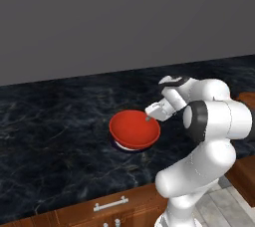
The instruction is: Move the bowls from the cabinet to the plates on the dining table.
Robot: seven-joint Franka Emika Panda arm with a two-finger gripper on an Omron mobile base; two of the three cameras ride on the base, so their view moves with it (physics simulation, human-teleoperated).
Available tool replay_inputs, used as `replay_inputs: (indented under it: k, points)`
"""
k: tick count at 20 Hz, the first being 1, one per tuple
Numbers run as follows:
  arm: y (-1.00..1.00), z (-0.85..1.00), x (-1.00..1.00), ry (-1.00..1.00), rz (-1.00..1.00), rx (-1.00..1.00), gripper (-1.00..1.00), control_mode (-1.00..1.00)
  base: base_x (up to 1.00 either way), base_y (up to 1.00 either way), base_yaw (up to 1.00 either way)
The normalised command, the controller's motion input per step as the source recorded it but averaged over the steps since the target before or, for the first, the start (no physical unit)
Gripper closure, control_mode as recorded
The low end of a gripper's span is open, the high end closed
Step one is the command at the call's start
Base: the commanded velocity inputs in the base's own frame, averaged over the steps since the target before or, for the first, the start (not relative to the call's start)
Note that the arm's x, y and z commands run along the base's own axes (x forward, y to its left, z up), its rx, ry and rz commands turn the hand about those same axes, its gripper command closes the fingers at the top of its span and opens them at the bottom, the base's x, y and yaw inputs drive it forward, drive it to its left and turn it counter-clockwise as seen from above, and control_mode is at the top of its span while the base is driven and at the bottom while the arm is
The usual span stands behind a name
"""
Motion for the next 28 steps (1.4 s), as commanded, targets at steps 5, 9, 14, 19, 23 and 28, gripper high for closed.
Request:
replay_inputs:
  k: [5,9,14,19,23,28]
  points:
    - [0.06,-0.16,0.26,-0.07,0.08,0.0,1.0,-1.0,0.0,0.0,0.0]
    - [0.07,-0.17,0.29,-0.07,0.07,0.0,1.0,-1.0,0.0,0.0,0.0]
    - [0.08,-0.19,0.31,-0.07,0.06,0.0,1.0,-1.0,0.0,0.0,0.0]
    - [0.11,-0.2,0.25,-0.08,0.06,-0.01,1.0,-1.0,0.0,0.0,0.0]
    - [0.1,-0.08,0.0,-0.16,0.09,-0.01,-1.0,-1.0,0.0,0.0,0.0]
    - [0.0,0.24,-0.01,-0.09,0.08,0.0,-1.0,-1.0,0.0,0.0,0.0]
